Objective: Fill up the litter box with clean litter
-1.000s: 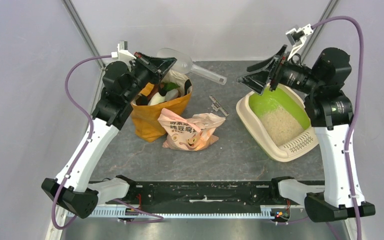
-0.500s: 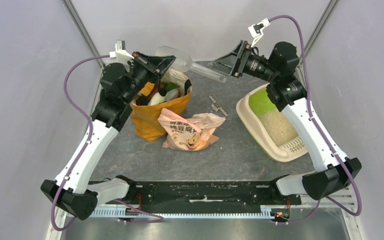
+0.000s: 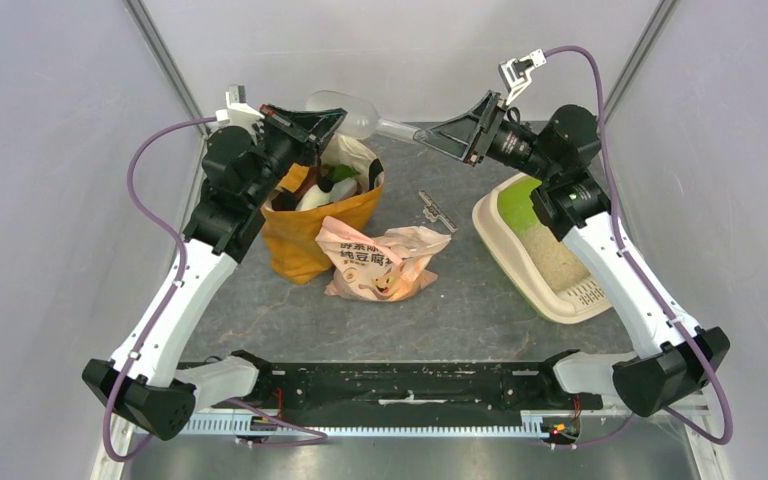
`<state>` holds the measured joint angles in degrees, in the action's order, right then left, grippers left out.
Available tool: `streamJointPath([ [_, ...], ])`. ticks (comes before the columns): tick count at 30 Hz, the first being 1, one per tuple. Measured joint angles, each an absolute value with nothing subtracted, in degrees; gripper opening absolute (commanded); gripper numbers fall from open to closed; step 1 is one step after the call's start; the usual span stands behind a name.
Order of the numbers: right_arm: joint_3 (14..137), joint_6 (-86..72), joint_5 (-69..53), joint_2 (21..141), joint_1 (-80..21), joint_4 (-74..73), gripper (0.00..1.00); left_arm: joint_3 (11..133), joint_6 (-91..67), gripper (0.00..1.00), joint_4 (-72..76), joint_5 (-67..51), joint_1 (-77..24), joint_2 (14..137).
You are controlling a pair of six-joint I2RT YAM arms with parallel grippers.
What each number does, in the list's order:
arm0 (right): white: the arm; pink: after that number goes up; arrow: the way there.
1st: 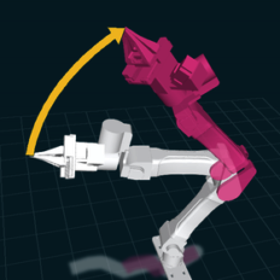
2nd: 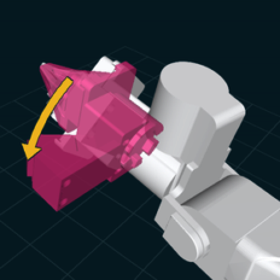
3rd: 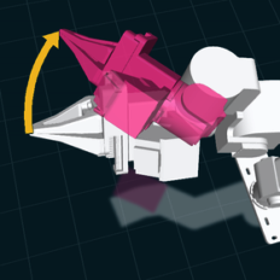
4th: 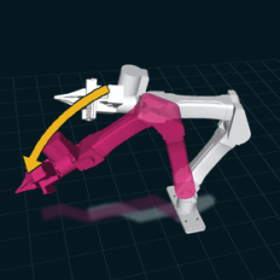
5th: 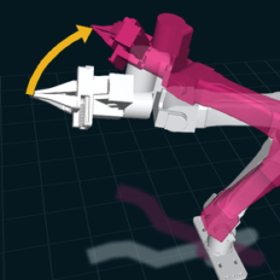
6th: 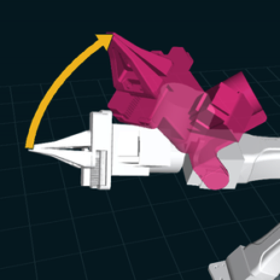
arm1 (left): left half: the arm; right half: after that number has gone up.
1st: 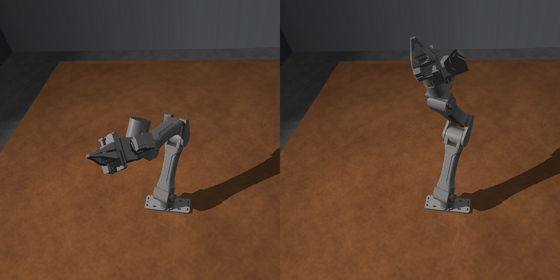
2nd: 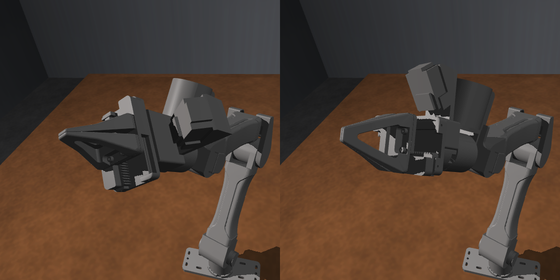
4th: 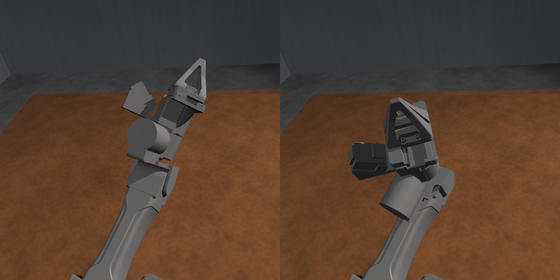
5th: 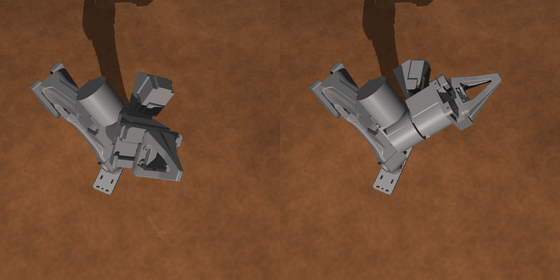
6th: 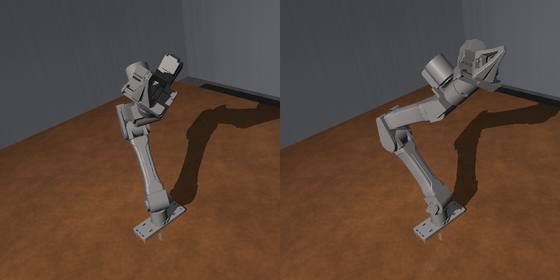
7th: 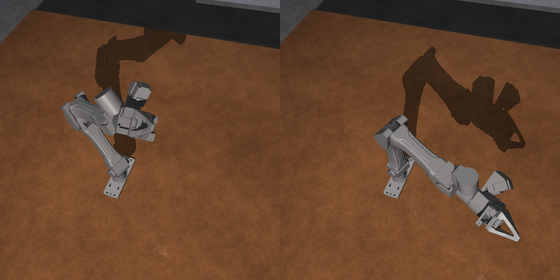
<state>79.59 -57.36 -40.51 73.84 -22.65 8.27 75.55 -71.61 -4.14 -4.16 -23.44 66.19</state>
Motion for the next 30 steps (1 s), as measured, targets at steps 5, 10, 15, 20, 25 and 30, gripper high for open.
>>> streamJointPath([
  [5,79.4,-59.0,-39.9,73.8,-22.7,9.1,0.45,75.5,-71.9,0.02,-4.1,-4.2,-23.4,66.2],
  [10,79.4,-59.7,-38.8,74.0,-22.7,9.2,0.48,75.5,-72.7,0.02,-4.2,-4.0,-23.4,66.2],
  [15,79.4,-60.0,-38.4,74.0,-23.0,9.2,0.52,75.5,-73.0,0.02,-4.2,-3.5,-23.4,66.2],
  [20,79.7,-60.1,-38.1,74.9,-23.5,9.4,0.42,75.5,-73.3,0.02,-4.3,-3.2,-23.4,66.4],
  [25,80.7,-60.4,-38.1,76.4,-24.0,9.3,0.34,75.5,-73.9,0.02,-4.4,-3.1,-23.4,66.5],
  [30,81.1,-60.2,-38.1,76.6,-24.2,9.5,0.17,75.5,-74.7,0.02,-4.8,-3.2,-23.3,66.5],
])
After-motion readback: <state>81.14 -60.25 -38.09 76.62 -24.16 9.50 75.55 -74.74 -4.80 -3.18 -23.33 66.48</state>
